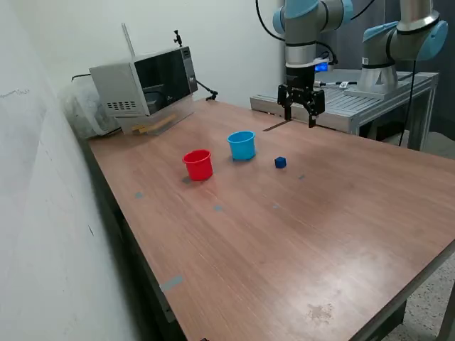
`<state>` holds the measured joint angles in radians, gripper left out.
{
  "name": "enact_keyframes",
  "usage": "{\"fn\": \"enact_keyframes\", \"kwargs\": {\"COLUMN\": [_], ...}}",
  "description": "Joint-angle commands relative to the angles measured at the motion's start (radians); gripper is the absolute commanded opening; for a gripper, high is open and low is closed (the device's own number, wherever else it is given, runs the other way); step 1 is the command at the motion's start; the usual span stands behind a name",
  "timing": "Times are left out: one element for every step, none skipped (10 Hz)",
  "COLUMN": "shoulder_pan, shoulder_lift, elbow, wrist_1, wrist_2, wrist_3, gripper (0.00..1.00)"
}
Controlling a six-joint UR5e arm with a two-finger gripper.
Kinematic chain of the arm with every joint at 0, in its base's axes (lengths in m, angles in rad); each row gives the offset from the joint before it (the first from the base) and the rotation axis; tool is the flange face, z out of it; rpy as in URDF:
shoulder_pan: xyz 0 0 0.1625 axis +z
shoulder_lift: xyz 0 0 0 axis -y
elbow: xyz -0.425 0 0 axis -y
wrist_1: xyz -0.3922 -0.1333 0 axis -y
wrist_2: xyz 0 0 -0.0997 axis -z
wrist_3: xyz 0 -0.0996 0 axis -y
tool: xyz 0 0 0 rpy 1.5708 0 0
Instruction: Place red objects in the red bin, and blue objects in the blue bin.
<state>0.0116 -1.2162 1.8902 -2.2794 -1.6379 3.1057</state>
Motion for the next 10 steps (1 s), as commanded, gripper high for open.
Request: {"fn": "enact_keyframes", "kwargs": {"shoulder_pan": [-0.008,-0.013,-0.027,-0.030,-0.030,-0.033,-0.044,-0.045,-0.044,-0.042], "shoulder_lift": [0.119,0.139,0.153,0.173,0.191,0.204,0.207,0.207,0.205,0.205], "elbow": [-0.049,-0.048,-0.048,-0.048,-0.048,-0.049,-0.049,-0.051,-0.055,-0.065], "wrist_1": [-0.017,-0.017,-0.017,-0.028,-0.040,-0.042,-0.046,-0.048,-0.054,-0.055], "wrist_2": [0.022,0.023,0.023,0.023,0.023,0.023,0.023,0.024,0.024,0.029], "wrist_3": [-0.041,-0.048,-0.048,-0.050,-0.059,-0.064,-0.064,-0.064,-0.064,-0.064], "gripper": [1.00,1.00,1.00,1.00,1.00,1.00,1.00,1.00,1.00,1.00]}}
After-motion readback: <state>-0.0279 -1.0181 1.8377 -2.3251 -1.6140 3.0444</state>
